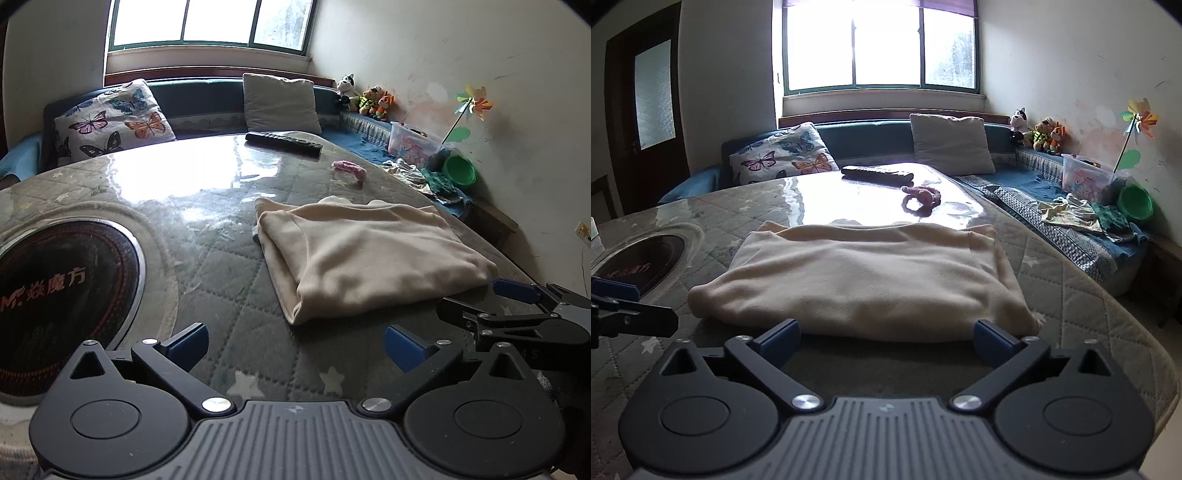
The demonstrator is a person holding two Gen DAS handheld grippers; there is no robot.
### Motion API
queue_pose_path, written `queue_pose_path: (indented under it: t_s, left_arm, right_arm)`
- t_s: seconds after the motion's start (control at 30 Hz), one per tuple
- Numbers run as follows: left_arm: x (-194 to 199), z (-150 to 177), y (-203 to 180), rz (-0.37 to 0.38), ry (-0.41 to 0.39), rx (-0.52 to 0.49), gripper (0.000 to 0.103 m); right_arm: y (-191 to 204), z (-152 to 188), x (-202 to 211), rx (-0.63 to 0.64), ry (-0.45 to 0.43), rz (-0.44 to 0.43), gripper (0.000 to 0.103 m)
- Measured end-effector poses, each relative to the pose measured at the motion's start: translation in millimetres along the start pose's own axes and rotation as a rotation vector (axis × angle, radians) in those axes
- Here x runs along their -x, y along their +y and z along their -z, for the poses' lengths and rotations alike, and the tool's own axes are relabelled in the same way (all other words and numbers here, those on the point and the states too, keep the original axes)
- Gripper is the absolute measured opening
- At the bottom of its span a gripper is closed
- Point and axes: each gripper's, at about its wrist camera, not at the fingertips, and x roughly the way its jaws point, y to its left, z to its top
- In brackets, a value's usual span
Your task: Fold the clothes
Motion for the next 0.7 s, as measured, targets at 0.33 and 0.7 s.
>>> queue_pose_path:
  t_s: [0.33, 0.7]
  left_arm:
    - [13.4, 15.7, 0.1, -0.034, 0.01, -0.009, 0.103]
    - [21.2, 31.1, -4.8, -0.094, 0.027, -0.05, 0.103]
  right_arm:
    - [14.4, 9.7, 9.9, -0.007, 0.023, 0.01, 0.103]
    - [25.1, 20.0, 19.3, -0.014, 0.04, 0.018, 0.103]
